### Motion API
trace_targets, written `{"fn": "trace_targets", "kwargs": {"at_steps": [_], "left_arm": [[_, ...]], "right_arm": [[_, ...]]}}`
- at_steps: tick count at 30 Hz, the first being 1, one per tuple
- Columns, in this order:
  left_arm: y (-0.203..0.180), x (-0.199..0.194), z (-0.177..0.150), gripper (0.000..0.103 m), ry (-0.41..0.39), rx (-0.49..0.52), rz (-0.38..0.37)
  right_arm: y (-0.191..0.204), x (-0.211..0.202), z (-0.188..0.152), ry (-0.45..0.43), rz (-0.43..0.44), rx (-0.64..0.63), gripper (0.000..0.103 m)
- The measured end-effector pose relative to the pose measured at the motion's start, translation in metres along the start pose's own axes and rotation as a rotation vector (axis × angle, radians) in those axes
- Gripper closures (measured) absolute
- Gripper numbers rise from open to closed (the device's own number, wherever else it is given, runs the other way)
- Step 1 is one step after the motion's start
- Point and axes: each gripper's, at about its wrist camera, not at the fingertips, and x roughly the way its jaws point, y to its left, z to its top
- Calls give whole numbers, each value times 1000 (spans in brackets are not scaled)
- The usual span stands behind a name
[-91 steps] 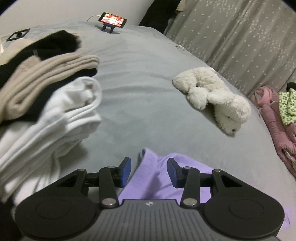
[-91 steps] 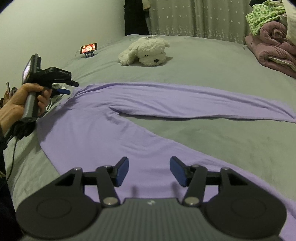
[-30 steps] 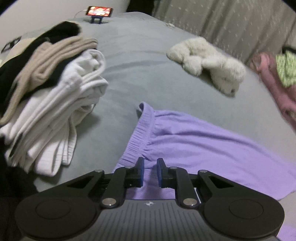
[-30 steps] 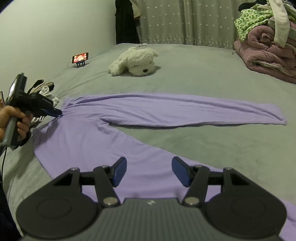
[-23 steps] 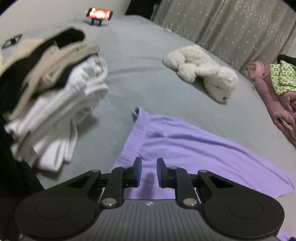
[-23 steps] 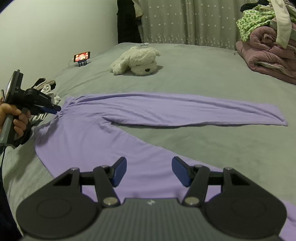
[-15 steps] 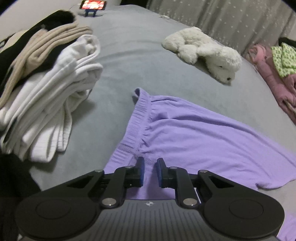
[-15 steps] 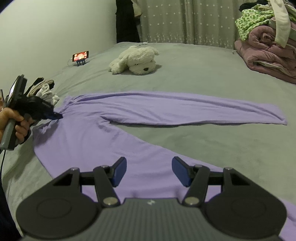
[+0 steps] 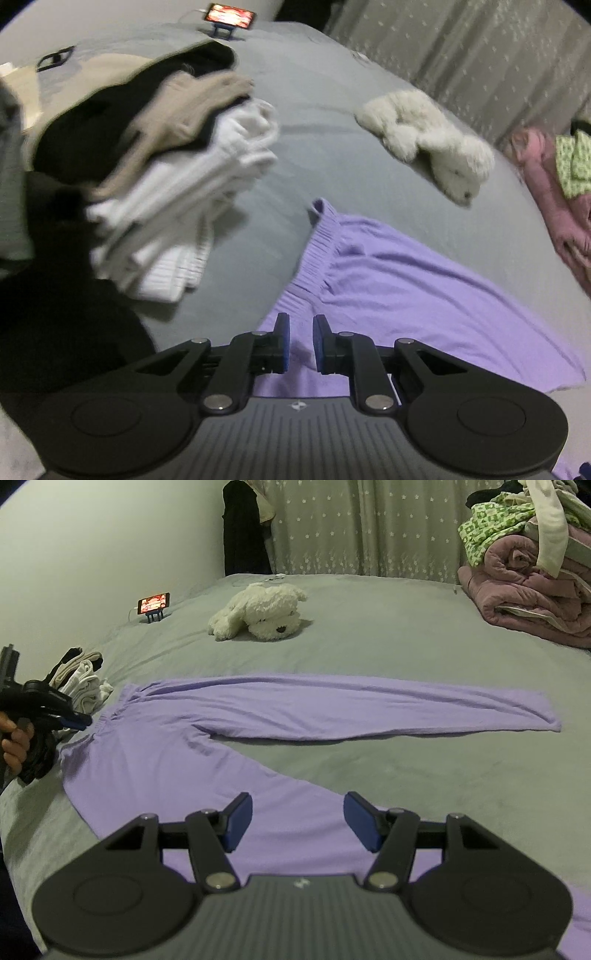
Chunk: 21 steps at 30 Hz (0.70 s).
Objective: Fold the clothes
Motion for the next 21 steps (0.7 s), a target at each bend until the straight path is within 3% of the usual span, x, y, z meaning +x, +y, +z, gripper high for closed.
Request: {"fn": "trace_targets", "kwargs": {"at_steps": [3, 11, 12, 14, 21], "left_arm": [[8, -8, -3, 87, -14, -20, 35], [23, -28, -20, 87, -4, -116, 7], [24, -30, -24, 85, -4, -123, 7], [24, -32, -30, 71, 0, -134, 17], [20, -20, -44, 69, 63, -192, 36]], "right_arm": [[-1, -2, 1, -6, -4, 0, 45], [-17, -9, 2, -25, -41, 43, 44], [-19, -11, 2, -28, -45, 51, 44], [-23, -13, 2, -33, -51, 63, 44], [-25, -16, 1, -35, -52, 63, 44]]}}
